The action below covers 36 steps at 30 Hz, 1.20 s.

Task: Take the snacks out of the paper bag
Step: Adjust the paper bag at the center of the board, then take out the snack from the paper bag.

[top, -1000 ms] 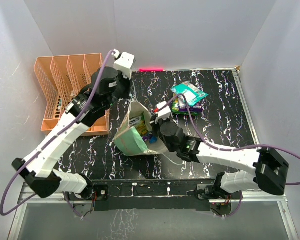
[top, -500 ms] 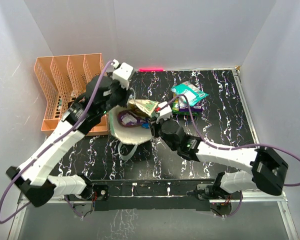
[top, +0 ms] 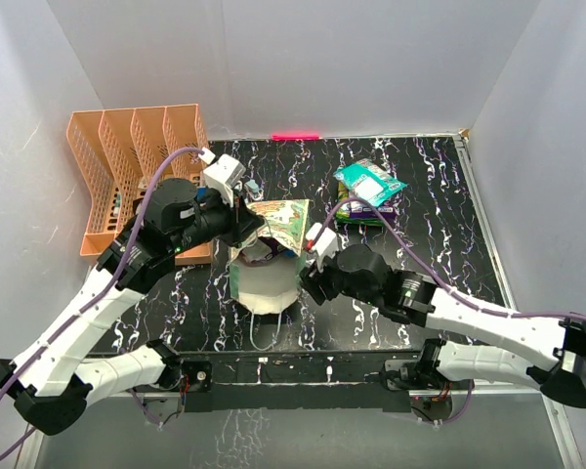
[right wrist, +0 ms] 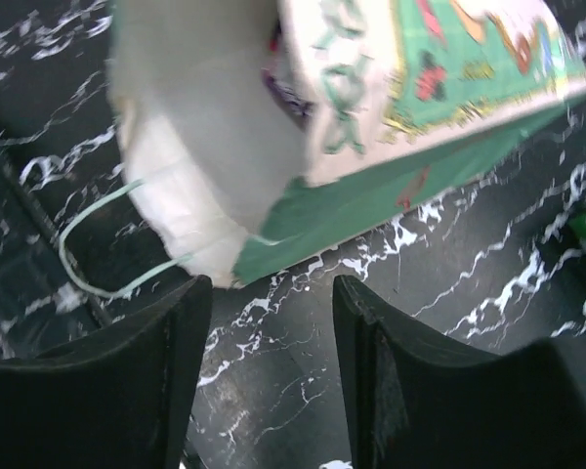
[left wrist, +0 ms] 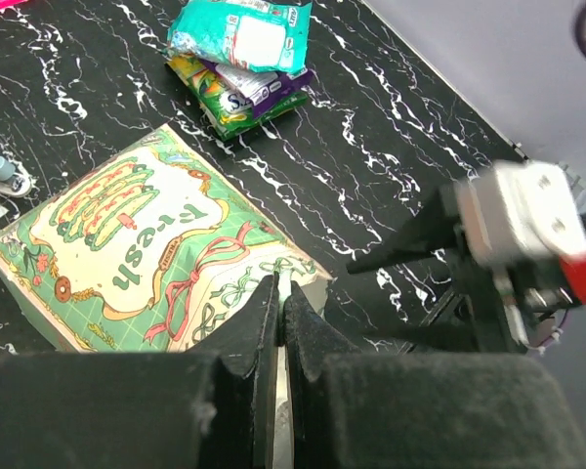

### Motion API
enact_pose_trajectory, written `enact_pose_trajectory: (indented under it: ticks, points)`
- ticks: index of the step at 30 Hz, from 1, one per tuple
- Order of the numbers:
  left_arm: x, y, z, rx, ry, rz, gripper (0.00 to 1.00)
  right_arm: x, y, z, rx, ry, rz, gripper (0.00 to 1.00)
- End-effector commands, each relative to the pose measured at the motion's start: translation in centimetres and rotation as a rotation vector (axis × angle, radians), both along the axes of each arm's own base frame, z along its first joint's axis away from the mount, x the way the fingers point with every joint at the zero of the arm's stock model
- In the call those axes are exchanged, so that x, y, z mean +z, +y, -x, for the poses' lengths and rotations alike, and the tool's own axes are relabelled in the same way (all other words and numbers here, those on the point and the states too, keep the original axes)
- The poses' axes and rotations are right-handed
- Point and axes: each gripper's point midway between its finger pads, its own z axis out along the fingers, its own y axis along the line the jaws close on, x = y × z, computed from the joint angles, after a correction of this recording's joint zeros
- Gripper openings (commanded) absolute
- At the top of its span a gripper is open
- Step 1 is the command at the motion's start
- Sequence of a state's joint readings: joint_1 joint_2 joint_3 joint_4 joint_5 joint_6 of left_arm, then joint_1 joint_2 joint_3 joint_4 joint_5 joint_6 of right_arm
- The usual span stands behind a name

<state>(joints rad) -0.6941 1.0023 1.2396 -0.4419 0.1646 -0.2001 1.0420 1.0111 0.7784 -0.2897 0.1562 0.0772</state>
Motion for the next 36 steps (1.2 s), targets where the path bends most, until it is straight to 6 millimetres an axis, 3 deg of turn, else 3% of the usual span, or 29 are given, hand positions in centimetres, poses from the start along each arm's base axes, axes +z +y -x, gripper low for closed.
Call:
enact_pose_trajectory:
  ticks: [1,4,6,9,14,17,23,36]
  points:
    - [2.1,-0.6,0.3,-0.017,0.019,0.042,0.00,5.2,1.7,3.3,0.330,-0.255,0.038,0.57]
    - [2.7,-1.1,0.2,-0.018,0.037,0.066,0.00,7.5,3.4,6.2,0.509,-0.433,0.044,0.58]
    - [3.2,-1.4,0.3,-0.034,0.037,0.086,0.00,8.4,4.7,8.1,0.608,-0.545,0.031,0.64]
    - [3.8,-2.1,0.6,-0.067,0.037,0.111,0.00,7.6,6.9,8.9,0.692,-0.659,0.060,0.69]
    - [3.9,-2.2,0.4,-0.073,0.037,0.101,0.00,5.9,9.3,3.4,0.510,-0.799,0.177,0.65]
    - [4.1,-2.4,0.6,-0.089,0.031,0.109,0.00,5.2,10.1,0.6,0.506,-0.793,0.219,0.61]
    - [4.4,-2.1,1.2,-0.102,0.009,0.115,0.00,0.7,8.9,-4.3,0.528,-0.755,0.340,0.60]
    - [5.4,-2.8,2.1,-0.166,0.002,0.159,0.00,-3.9,10.2,-8.8,0.530,-0.780,0.400,0.62]
